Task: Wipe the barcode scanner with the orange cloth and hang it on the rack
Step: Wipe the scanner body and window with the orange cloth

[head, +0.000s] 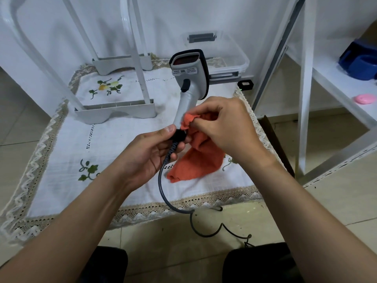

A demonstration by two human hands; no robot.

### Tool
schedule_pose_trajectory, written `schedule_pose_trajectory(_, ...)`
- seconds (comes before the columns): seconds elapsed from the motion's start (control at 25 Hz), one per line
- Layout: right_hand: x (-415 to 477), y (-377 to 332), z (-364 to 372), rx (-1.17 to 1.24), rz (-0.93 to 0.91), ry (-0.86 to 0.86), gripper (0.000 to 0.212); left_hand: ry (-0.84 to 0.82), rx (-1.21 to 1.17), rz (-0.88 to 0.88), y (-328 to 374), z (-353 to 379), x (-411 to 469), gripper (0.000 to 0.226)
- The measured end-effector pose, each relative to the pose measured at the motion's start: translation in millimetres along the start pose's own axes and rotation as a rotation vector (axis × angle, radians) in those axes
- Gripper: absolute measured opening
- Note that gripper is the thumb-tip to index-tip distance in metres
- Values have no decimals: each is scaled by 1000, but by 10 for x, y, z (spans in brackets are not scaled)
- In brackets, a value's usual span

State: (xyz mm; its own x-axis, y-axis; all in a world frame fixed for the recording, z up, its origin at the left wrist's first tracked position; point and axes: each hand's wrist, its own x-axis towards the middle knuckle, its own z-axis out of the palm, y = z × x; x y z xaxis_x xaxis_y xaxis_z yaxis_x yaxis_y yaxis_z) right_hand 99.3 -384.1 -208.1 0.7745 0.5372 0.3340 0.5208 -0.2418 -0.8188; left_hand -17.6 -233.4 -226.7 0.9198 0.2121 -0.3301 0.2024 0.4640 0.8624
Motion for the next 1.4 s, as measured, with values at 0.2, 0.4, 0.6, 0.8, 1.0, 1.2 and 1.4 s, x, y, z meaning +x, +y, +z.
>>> schedule_pose_trajectory(0.2, -6, -4, 12, 31, 11, 57, 12, -1, 11, 1, -1, -3, -6, 37)
schedule_pose_trajectory(0.4, -17, -18, -19, 5, -29, -37, 12, -9, 19, 5, 7, -1, -13, 29)
schedule_pose_trajectory(0.6, -13, -21, -48, 8, -18, -104, 9, -11, 12, 0, 8, 5, -14, 28)
schedule_pose_trajectory(0.8, -17, -31, -72, 69, 33, -103, 8, -14, 5, -7, 16, 22, -23, 33)
schedule_pose_trajectory(1.0, 5, -11, -81, 70, 43, -82, 10, -24, -27, -21, 26, 38, -6, 31)
schedule_pose_trajectory(1.2, 115, 30, -208, 205, 91, 184, 21, -65, -74, -36, 48, 39, 37, 33)
schedule_pose_trajectory(1.4, 216, 94, -233, 276, 144, 317, 18, -114, -72, -40, 42, 29, 179, 36)
